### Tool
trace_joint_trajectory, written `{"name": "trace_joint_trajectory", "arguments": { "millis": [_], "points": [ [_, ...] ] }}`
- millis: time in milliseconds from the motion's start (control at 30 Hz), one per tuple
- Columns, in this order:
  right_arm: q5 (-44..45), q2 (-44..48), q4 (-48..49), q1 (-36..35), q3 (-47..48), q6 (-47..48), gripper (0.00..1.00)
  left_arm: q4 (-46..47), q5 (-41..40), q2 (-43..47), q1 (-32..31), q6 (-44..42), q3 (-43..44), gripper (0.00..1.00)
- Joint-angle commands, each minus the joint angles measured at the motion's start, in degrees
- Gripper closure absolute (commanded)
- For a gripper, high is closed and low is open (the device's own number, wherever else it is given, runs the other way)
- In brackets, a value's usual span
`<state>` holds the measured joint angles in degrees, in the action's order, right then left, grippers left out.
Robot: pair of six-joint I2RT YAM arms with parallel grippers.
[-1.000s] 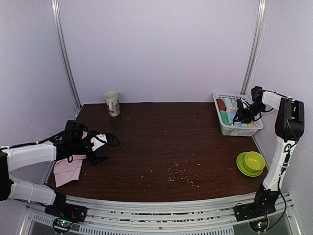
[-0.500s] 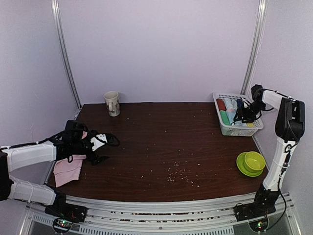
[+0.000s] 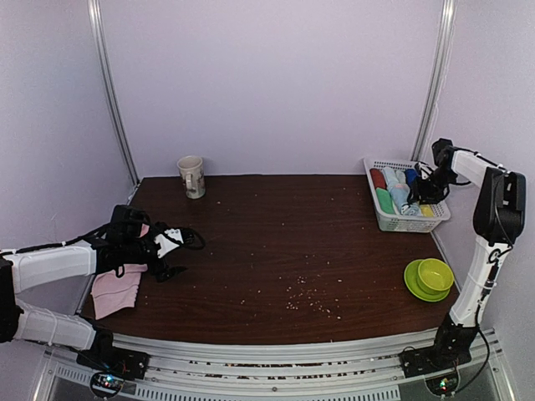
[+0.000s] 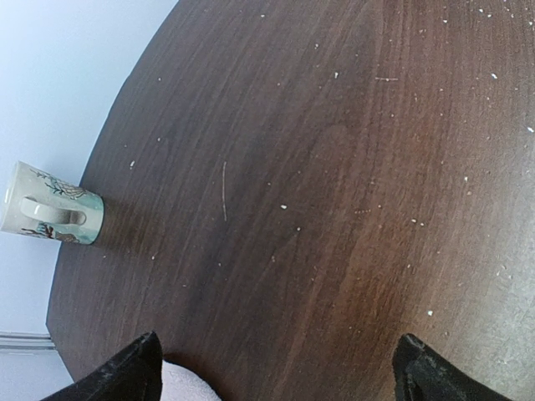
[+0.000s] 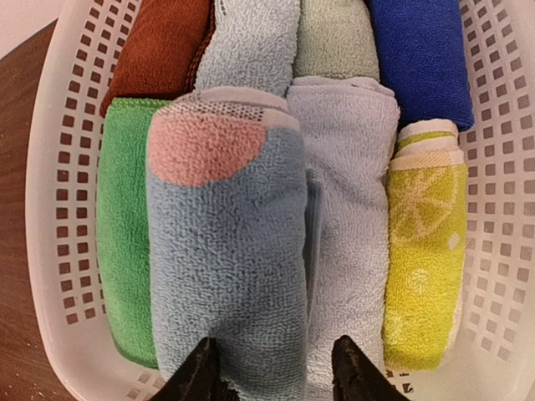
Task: Roll the towels
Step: Place the towel in the bin.
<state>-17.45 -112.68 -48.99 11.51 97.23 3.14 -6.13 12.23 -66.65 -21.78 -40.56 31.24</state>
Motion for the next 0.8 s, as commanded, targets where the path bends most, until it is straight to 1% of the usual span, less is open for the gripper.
{"name": "trace_joint_trajectory", "arguments": {
  "millis": [0,100,267,367,633,700,767],
  "points": [
    [0.33,2.44,1.29,-0.22,1.56,-0.47,0.58,1.69,0.82,-0.12,0.46,0.34,-0.03,0.02],
    [-0.9,1.24,1.32,-1.08,1.39,-0.22,0.63,1.65,0.76,-0.14,0.45,0.4,-0.02,0.02],
    [0.13,-1.49,1.65,-3.09,-0.18,-0.16,0.75,1.52,0.81,-0.23,0.47,0.43,0.11,0.02],
    [1.6,-2.7,1.37,-3.57,-1.29,-0.14,0.8,1.47,0.81,-0.15,0.49,0.32,0.01,0.02],
    [9.91,-4.35,-0.87,-3.71,-2.77,0.11,0.8,1.41,0.96,-0.17,0.43,0.32,0.08,0.02],
    [10.13,-5.4,-1.77,-3.75,-2.62,0.44,0.8,1.46,0.95,0.15,0.43,0.37,-0.01,0.02],
    [7.1,-5.76,-1.99,-3.77,-2.34,0.71,0.77,1.6,1.01,0.34,0.45,0.37,-0.05,0.02]
  ]
}}
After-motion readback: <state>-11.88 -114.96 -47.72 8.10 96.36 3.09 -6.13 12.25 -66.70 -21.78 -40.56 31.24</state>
